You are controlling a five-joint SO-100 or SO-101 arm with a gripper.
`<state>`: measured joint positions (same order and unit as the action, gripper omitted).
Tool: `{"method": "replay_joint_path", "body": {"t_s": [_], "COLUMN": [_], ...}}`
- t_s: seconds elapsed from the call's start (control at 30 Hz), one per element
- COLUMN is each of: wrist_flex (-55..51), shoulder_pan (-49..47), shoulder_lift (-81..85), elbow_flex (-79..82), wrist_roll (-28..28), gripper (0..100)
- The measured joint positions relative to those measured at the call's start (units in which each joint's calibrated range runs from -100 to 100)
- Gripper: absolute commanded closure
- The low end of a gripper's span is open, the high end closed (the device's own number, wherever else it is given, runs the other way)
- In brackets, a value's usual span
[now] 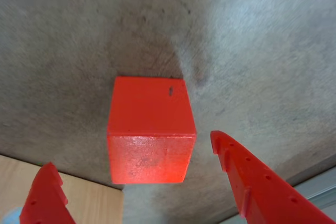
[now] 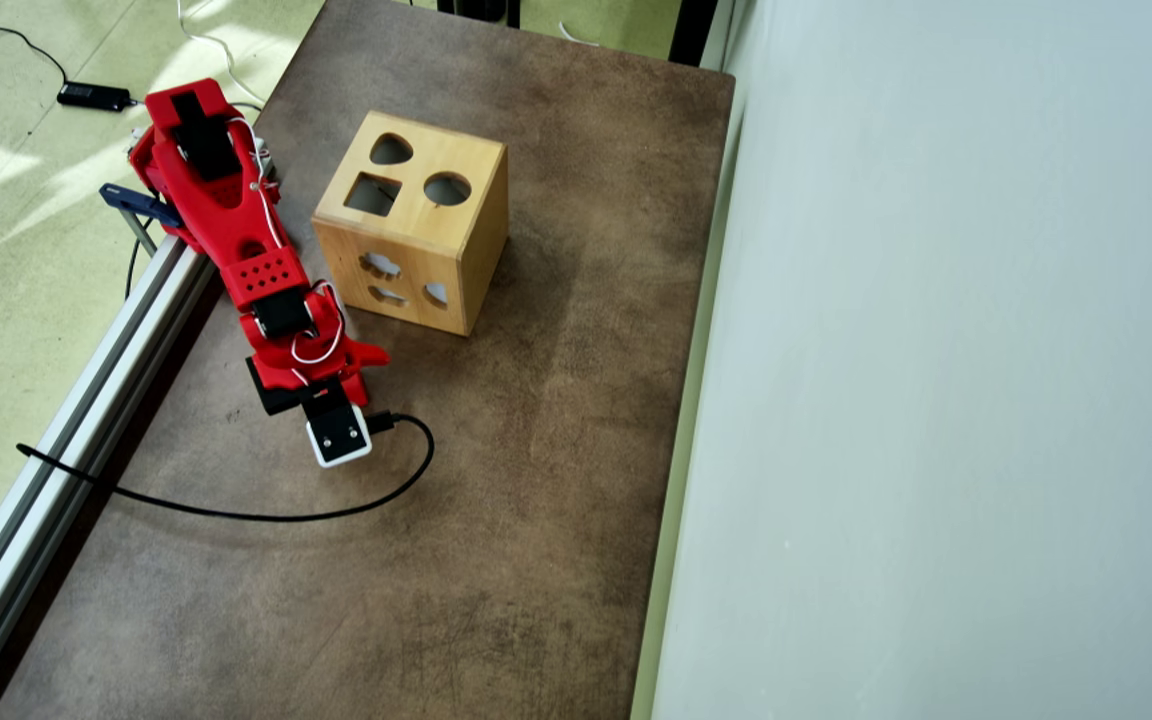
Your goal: Pick and place the red cube on the square hole
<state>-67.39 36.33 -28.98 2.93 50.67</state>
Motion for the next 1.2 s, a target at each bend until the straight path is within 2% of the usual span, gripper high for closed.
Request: {"method": "replay_joint_path", "body": {"t_s": [1.2], "wrist_flex": [0.3], "shoulder_pan": [-0.1], "shoulder_lift": [-2.5], "elbow_flex": [1.1], "wrist_roll": [-3.6], "gripper": [58]}}
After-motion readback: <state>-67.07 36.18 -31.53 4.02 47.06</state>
